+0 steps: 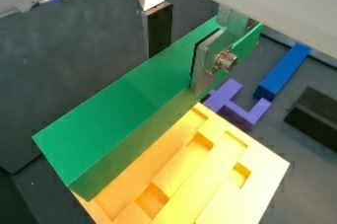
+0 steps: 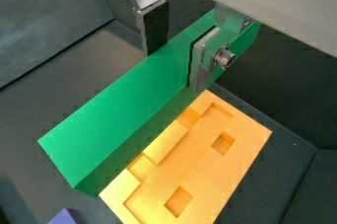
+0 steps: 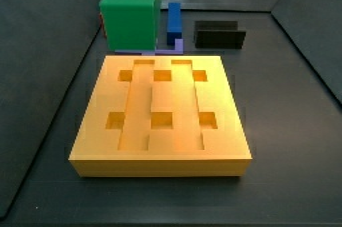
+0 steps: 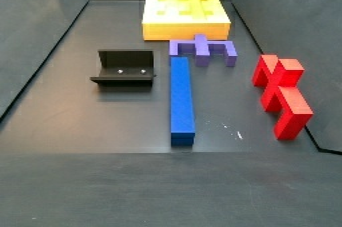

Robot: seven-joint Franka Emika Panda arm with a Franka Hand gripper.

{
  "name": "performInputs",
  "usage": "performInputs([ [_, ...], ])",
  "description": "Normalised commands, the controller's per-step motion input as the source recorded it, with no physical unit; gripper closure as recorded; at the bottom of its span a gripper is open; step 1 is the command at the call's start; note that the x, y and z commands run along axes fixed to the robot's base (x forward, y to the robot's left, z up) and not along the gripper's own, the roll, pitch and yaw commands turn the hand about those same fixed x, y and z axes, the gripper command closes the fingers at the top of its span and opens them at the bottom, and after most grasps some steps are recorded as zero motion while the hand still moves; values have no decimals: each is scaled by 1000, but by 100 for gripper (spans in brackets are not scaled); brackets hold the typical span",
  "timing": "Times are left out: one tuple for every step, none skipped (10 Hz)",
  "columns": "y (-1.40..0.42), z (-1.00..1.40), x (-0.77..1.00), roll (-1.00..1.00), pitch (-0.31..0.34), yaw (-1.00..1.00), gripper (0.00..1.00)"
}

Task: Pick up the green object. Move up. Move to above the board. Insert the green object.
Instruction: Insert the green object.

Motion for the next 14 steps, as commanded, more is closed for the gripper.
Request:
performInputs([
  [0,-1000,0,0,-83,0,100],
  [0,-1000,0,0,-109,0,100],
  [0,-957,-43,67,-154,6,100],
  [0,-849,0,177,-129,51,100],
  [-40,-886,0,146,-133,60,100],
  [-123,-894,0,124,-144,71,100],
  [-106,-880,0,143,-136,66,100],
  [-117,-929,0,90,-151,63,100],
  [-63,-917,-11,59,-170,51,100],
  [-46,-880,-49,96,-180,31,100],
  [0,-809,-31,106,-131,3,100],
  [0,-706,-54,90,-73,0,100],
  [0,-691,-74,103,-80,0,100],
  [0,-660,0,116,-73,0,100],
])
